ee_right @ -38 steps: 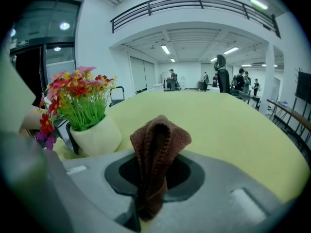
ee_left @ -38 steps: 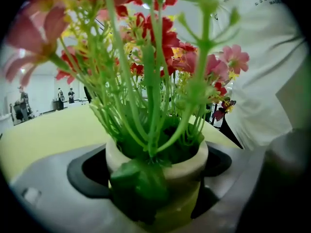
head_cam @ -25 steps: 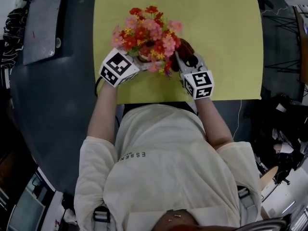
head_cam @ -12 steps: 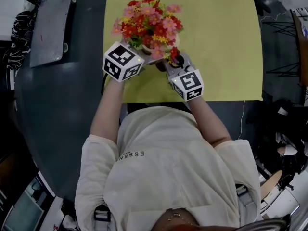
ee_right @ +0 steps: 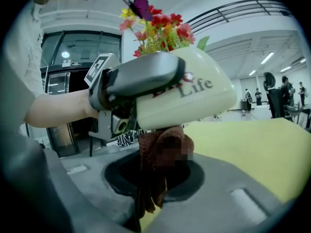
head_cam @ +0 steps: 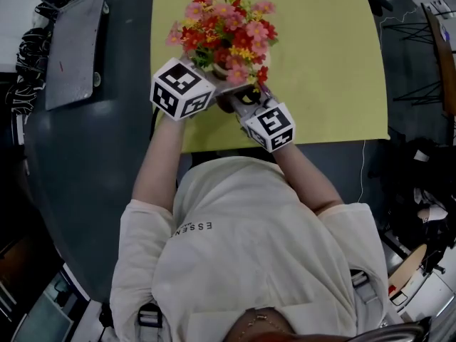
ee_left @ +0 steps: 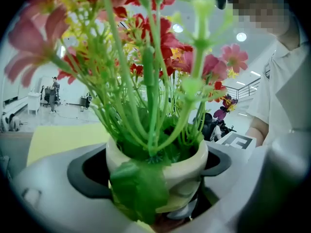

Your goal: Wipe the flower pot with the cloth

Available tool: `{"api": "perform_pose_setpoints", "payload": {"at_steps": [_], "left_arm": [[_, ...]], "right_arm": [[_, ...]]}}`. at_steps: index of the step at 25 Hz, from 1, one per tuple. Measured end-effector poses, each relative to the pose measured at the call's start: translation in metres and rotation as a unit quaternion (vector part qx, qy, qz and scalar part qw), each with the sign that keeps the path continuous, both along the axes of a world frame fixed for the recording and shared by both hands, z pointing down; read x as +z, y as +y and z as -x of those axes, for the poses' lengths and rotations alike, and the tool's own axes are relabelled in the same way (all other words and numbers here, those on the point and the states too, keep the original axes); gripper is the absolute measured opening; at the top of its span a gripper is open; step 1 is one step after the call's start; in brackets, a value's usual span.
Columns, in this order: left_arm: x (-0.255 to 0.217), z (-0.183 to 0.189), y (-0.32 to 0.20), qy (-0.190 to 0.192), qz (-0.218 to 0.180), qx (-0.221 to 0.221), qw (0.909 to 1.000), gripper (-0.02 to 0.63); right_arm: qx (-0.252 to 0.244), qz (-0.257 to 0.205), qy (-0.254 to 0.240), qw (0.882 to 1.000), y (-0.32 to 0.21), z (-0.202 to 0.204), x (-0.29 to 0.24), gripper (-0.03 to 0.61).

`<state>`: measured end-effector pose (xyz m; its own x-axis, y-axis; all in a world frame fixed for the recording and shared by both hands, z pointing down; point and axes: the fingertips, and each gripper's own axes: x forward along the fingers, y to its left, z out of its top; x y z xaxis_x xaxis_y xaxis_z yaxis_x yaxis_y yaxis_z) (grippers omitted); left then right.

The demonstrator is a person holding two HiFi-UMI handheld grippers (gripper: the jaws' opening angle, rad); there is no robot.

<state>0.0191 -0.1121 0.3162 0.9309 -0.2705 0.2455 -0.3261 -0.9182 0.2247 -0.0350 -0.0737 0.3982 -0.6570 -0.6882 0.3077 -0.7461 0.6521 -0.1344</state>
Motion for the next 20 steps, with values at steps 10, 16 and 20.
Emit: {"api": "perform_pose_setpoints", "payload": {"at_steps": [10,16,20], "left_arm": [[-0.030,-0.008,0.010,0.038,0.019,0.022,0.9988,0.555],[-0.042,-0.016,0.021,0.062,0.032,0.054,0.9961,0.555],[-0.045,-0.017,0.023,0.065,0.034,0.061,0.9954,0.555]], "right_arm": [[0.130,-0.036,-0.002,0.991,-0.047,-0.107,-0.040,0.061],[0.104,-0.069,-0.019,0.992,-0.049,-0.088,-0.053,0.061],[0.090,-0.084,-0.043,0.991,-0.043,-0.078,-0.062,0.061]]}}
